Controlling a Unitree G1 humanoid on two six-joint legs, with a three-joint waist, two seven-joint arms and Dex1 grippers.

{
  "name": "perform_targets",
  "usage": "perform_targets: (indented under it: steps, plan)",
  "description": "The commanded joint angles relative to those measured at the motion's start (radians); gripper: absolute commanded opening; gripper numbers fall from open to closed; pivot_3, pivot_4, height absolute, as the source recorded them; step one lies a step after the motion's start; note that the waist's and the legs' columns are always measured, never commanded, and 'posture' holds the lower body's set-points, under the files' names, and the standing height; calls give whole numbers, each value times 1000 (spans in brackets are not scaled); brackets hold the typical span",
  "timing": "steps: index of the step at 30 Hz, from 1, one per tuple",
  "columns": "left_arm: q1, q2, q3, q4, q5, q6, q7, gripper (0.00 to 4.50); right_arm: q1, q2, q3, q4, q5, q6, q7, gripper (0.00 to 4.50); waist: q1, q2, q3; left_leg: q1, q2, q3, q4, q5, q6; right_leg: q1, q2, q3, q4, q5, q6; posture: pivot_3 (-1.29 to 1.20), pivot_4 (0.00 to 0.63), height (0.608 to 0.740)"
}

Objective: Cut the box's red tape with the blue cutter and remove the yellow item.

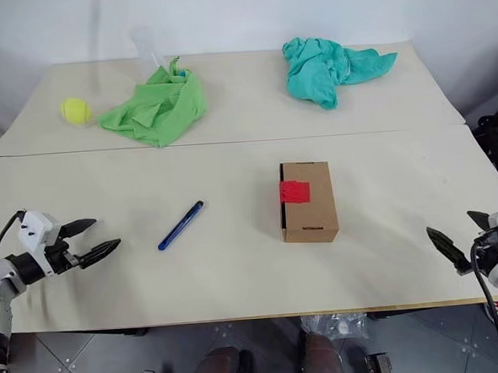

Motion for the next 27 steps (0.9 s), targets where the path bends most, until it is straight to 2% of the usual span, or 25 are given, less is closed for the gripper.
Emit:
perform_targets:
  steps: [1, 4, 6, 8, 9, 12, 14, 19, 22, 23, 24, 27]
  plan:
    - [-54, 13, 9, 10, -8, 28, 26, 4480, -2, -7, -23, -30, 14, 17, -28, 4500, 1, 0, 0, 0, 0, 0, 0, 0, 0, 0, 0, 0, 0, 0, 0, 0, 150, 740]
    - [-120, 5, -5, 30, 3, 54, 53, 4480, -12, -2, -32, -51, 29, 91, -86, 4500, 1, 0, 0, 0, 0, -1, 3, 0, 0, 1, 1, -1, 2, 0, 0, 0, 150, 740]
    - [-203, -8, -55, 43, 49, 91, 103, 4480, -20, -2, -17, -84, -35, 157, -197, 4500, 2, 0, 0, -1, 0, -1, 5, 0, 0, 0, 0, 0, 3, 0, 0, 0, 150, 740]
    - [-281, -24, -103, 52, 60, 138, 86, 4480, -17, 5, -3, -137, -42, 193, -234, 4500, 4, 0, 0, -3, -1, -2, 9, 0, 1, 0, 1, -2, 4, 0, 0, 0, 150, 740]
    - [-317, -38, -120, 71, 70, 100, 76, 4480, -16, 11, 1, -162, -37, 201, -242, 4500, 4, 0, 0, -3, -1, -2, 11, -1, 1, 0, 1, -2, 5, 0, 1, 0, 150, 740]
    - [-451, -81, -179, 163, 110, 81, 78, 3879, -11, 23, -1, -256, -3, 303, -283, 3866, 4, 0, 0, -4, -2, -2, 12, -1, 1, 1, 1, -1, 6, 1, 1, 0, 150, 740]
    - [-541, -125, -211, 231, 124, 46, 56, 3221, 16, 19, 20, -336, -17, 283, -267, 3120, 3, 0, 0, -5, -3, -2, 13, 0, 2, 0, 1, -1, 6, 1, 2, 0, 150, 740]
    - [-803, -292, -296, 443, 179, -94, -12, 1597, 78, -3, 70, -579, 63, 479, -273, 1290, 8, -1, 0, -10, -5, 0, 16, 0, 4, 0, 2, -4, 5, 2, 4, 0, 150, 740]
    - [-906, -384, -324, 547, 199, -136, -64, 627, 52, -9, 105, -633, 67, 567, -314, 203, 7, -1, -1, -18, -10, -2, 23, -1, 7, -1, 2, -7, 3, 5, 7, 0, 150, 740]
    - [-930, -411, -330, 570, 202, -144, -83, 301, 34, -5, 122, -632, 59, 574, -328, 0, 3, -1, -1, -18, -11, -2, 24, -1, 8, -1, 1, -7, 3, 5, 8, 0, 150, 740]
    - [-949, -436, -335, 589, 206, -150, -102, 19, 16, 0, 140, -627, 49, 576, -341, 0, 0, -1, -1, -19, -11, -1, 26, -2, 10, -1, 1, -6, 2, 6, 9, 0, 150, 740]
    - [-989, -498, -361, 627, 224, -127, -170, 19, -41, 10, 196, -585, 9, 573, -384, 0, 0, -1, 0, -20, -13, -2, 29, -4, 14, -1, 0, -4, 0, 8, 13, 0, 150, 740]
